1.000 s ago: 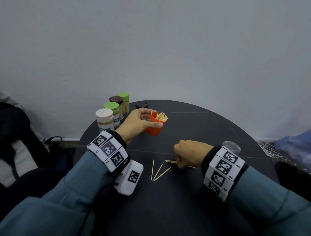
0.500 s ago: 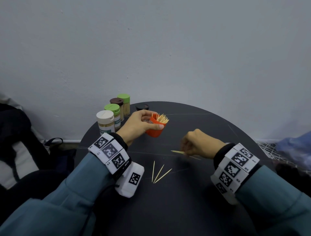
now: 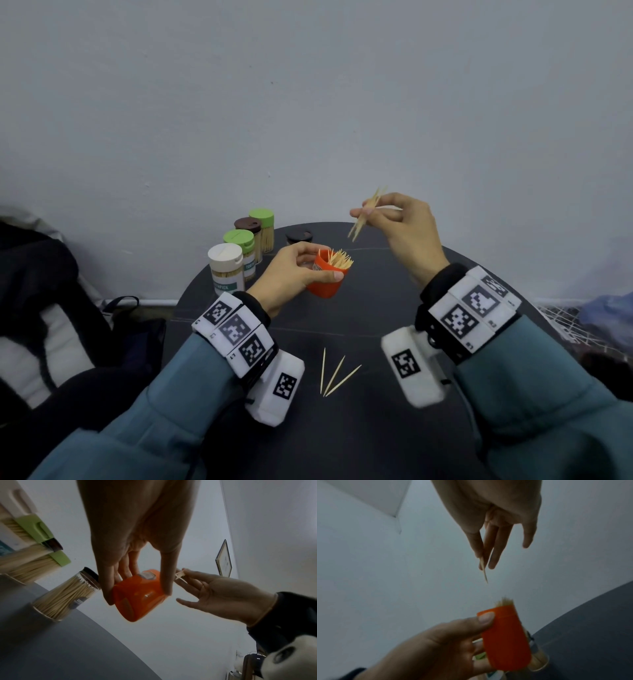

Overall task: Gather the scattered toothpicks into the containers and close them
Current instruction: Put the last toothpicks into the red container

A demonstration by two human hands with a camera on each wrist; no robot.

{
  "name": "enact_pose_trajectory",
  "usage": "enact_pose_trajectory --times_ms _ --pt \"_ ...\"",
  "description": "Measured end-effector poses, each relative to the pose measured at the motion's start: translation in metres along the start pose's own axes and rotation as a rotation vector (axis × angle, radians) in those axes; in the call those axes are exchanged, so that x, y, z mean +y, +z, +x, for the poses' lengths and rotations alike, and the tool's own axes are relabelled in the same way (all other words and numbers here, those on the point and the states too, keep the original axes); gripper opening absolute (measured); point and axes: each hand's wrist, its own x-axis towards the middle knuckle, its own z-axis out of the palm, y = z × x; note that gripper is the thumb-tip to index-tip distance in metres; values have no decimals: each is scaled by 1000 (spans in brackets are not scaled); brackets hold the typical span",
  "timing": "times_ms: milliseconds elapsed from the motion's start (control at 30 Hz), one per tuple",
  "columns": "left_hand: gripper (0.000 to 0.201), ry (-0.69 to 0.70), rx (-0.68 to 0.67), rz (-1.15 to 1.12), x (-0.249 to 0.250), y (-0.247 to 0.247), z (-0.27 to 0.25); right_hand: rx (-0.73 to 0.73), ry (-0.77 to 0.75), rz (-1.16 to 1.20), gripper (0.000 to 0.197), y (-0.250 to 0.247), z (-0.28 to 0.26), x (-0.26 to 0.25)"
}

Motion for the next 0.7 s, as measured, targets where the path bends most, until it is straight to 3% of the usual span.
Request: enact_pose_trajectory --times_ms 233,333,500,567,700 --pt "49 17 10 -36 0 -1 0 -222 67 -118 25 13 -12 20" --pt "53 6 6 -28 0 -1 1 -165 95 -108 31 5 -12 25" --pt "50 25 56 -49 1 -5 2 -91 87 -178 21 -6 -20 40" --pt "50 30 94 -72 1 -7 3 -279 27 -321 28 -14 -26 42" --pt "51 31 118 -86 1 -10 2 -992 -88 -735 44 -13 -38 36"
